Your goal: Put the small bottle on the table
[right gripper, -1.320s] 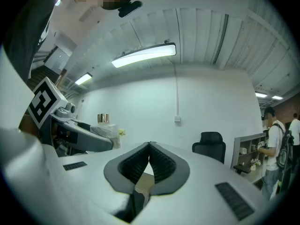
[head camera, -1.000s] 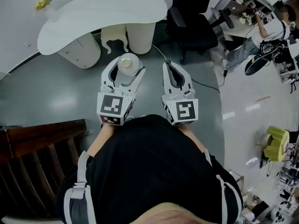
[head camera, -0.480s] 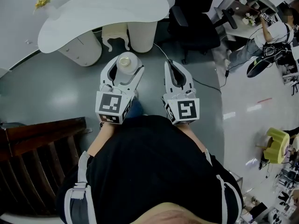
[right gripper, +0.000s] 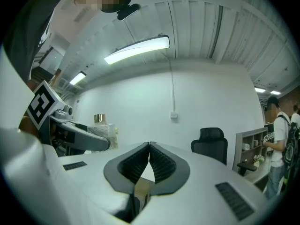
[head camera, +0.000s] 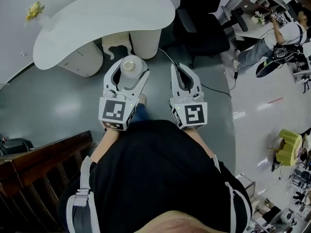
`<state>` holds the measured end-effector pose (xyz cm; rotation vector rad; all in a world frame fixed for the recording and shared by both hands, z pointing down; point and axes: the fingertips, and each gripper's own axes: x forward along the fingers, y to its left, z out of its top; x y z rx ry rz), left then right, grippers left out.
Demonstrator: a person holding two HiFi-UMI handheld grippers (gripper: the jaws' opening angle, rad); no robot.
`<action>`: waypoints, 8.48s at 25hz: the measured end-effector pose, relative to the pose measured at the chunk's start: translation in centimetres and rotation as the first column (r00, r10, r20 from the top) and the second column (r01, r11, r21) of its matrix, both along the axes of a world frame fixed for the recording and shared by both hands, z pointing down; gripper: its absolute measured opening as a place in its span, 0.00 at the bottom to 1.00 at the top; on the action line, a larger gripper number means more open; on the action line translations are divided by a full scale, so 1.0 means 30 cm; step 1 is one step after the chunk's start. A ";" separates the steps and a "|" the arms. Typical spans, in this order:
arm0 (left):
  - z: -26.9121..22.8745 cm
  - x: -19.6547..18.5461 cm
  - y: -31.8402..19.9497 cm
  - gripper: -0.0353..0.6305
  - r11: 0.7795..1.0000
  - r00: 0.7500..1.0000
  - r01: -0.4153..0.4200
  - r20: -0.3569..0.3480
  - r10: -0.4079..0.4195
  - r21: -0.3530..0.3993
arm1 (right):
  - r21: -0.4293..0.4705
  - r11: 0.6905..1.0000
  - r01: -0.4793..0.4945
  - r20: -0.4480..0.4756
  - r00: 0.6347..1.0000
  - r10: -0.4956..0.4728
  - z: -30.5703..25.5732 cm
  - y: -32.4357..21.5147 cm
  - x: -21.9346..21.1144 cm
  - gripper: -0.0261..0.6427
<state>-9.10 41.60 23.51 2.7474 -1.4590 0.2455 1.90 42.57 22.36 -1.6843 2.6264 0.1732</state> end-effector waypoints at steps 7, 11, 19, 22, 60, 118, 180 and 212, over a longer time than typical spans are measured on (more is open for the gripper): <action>0.007 -0.066 -0.246 0.55 1.000 1.000 -0.016 0.006 0.016 -0.010 | 0.009 0.999 -0.032 -0.021 0.999 0.032 -0.009 -0.239 -0.058 0.07; 0.003 -0.077 -0.368 0.55 0.999 0.999 -0.043 0.008 0.043 -0.003 | 0.005 0.998 -0.066 -0.025 0.998 0.066 -0.004 -0.343 -0.062 0.07; 0.026 -0.099 -0.545 0.55 0.994 0.994 -0.105 0.010 0.105 -0.024 | 0.005 0.993 -0.119 -0.017 0.993 0.119 0.003 -0.515 -0.095 0.07; 0.028 -0.111 -0.583 0.55 0.992 0.992 -0.125 0.001 0.125 -0.031 | 0.002 0.991 -0.135 -0.019 0.991 0.135 0.003 -0.552 -0.112 0.07; 0.075 -0.018 -1.098 0.55 0.998 0.999 -0.037 -0.035 0.036 -0.052 | -0.001 1.000 0.010 -0.065 0.998 -0.010 0.028 -1.154 -0.051 0.07; 0.246 0.221 -1.744 0.55 0.988 0.997 -0.041 0.061 0.050 -0.148 | -0.181 0.980 0.076 -0.116 0.988 -0.098 0.262 -1.776 0.118 0.07; 0.861 0.259 -1.891 0.55 0.948 0.958 -0.154 0.193 0.212 -0.277 | -0.427 0.902 0.070 -0.135 0.981 -0.140 0.815 -1.913 0.034 0.07; 0.944 0.287 -1.883 0.55 0.939 0.942 -0.151 0.242 0.231 -0.310 | -0.445 0.892 0.076 -0.132 0.980 -0.149 0.828 -1.897 0.041 0.07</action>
